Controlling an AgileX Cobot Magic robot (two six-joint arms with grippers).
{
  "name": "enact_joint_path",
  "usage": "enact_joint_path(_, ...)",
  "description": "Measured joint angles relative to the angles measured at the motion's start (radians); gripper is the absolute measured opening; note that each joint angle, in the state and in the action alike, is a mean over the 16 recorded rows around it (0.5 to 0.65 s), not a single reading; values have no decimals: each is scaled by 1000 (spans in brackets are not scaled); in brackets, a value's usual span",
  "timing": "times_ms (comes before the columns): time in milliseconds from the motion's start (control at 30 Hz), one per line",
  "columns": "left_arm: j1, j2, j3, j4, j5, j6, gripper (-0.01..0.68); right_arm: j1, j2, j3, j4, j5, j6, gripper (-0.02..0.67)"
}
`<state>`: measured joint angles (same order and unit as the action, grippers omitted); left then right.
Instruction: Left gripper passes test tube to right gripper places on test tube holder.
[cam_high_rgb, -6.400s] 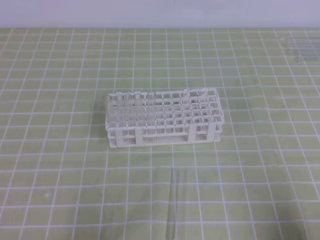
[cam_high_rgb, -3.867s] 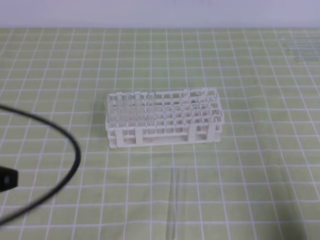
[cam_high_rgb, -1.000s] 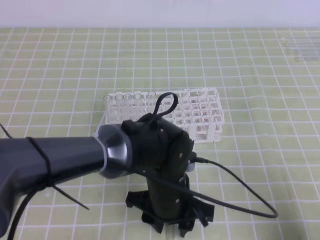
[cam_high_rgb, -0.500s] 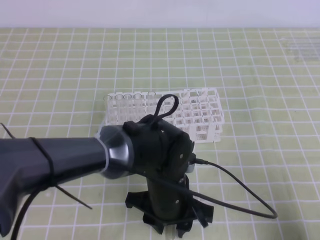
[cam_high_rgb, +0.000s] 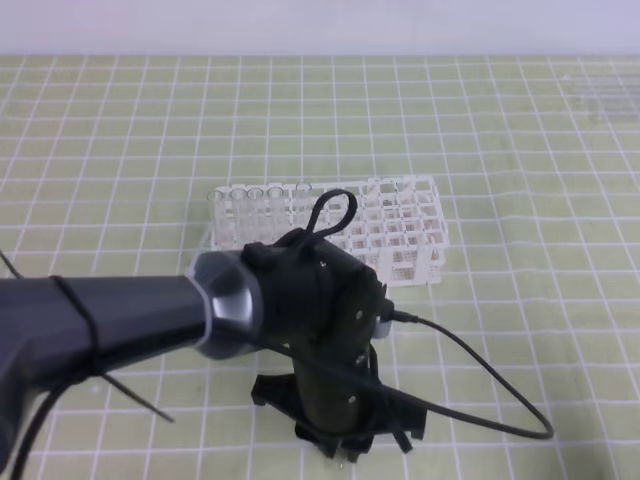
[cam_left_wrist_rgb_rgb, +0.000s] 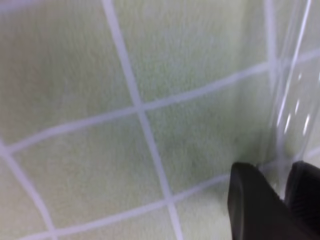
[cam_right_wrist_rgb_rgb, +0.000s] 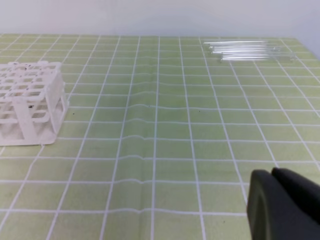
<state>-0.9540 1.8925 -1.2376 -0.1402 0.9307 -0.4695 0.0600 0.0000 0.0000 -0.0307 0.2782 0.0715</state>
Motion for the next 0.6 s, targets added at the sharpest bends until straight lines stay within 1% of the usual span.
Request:
enact_joint_path(167,0,-45,1,21,-19,1,112,0,0,0,0,0,0,-18)
enact_joint_path(400,-8,-142,18,83,-44,2,117,0,0,0,0,0,0,-18)
enact_joint_path(600,-46,-257,108,170,-157,2,116,0,0,0,0,0,0,-18)
